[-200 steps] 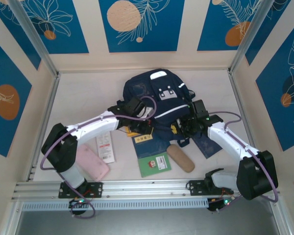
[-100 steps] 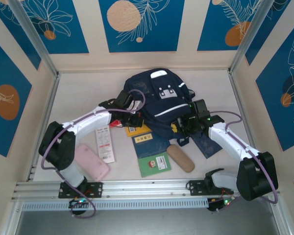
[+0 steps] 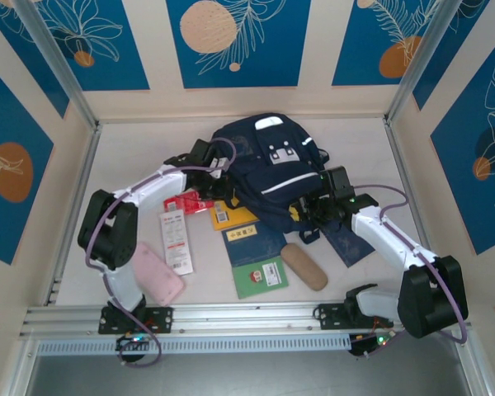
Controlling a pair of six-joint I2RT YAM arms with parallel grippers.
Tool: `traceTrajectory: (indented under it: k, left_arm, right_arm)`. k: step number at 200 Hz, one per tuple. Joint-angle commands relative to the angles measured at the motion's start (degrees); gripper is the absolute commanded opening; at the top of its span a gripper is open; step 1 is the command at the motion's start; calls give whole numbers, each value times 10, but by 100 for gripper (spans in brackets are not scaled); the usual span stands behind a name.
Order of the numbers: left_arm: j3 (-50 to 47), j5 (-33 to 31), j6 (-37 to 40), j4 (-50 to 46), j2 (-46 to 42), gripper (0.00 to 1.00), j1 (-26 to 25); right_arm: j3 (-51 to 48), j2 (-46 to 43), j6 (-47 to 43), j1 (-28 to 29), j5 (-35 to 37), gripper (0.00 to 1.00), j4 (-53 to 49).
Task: Pack the student bag
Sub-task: Unzip the student bag at the top-center of the table, then place the student bag at the center of the table.
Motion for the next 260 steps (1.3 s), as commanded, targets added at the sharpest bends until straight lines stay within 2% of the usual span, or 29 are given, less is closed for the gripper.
traceTrajectory:
  k: [1, 27, 50, 76, 109, 145, 185, 215, 260]
  left_arm:
    - [29, 2, 11, 3, 6, 21, 18]
    - [29, -12, 10, -5, -27, 38, 18]
    - [17, -15, 3, -12, -75, 47, 18]
    - [-2, -28, -2, -32, -140, 54, 18]
    - [-31, -77, -18, -61, -233, 61, 19]
    - [-38, -141, -26, -99, -316, 63, 20]
    - [-44, -251, -19, -138, -397, 64, 21]
    - [-59, -293, -9, -137, -434, 66, 22]
    - [-66, -286, 0, -131, -441, 66, 22]
  right_arm:
    - [11, 8, -7, 2, -10, 0, 5]
    - [0, -8, 64, 3, 11, 0, 25]
    - [-6, -3, 126, 3, 12, 0, 85]
    - [46, 40, 138, 2, 10, 0, 102]
    - [155, 116, 131, 7, 3, 0, 111]
    - [336, 237, 65, 39, -49, 0, 78]
    - [504, 318, -72, 105, -84, 0, -18]
    - [477, 306, -153, 135, -111, 0, 9]
    - [416, 255, -237, 163, -157, 0, 16]
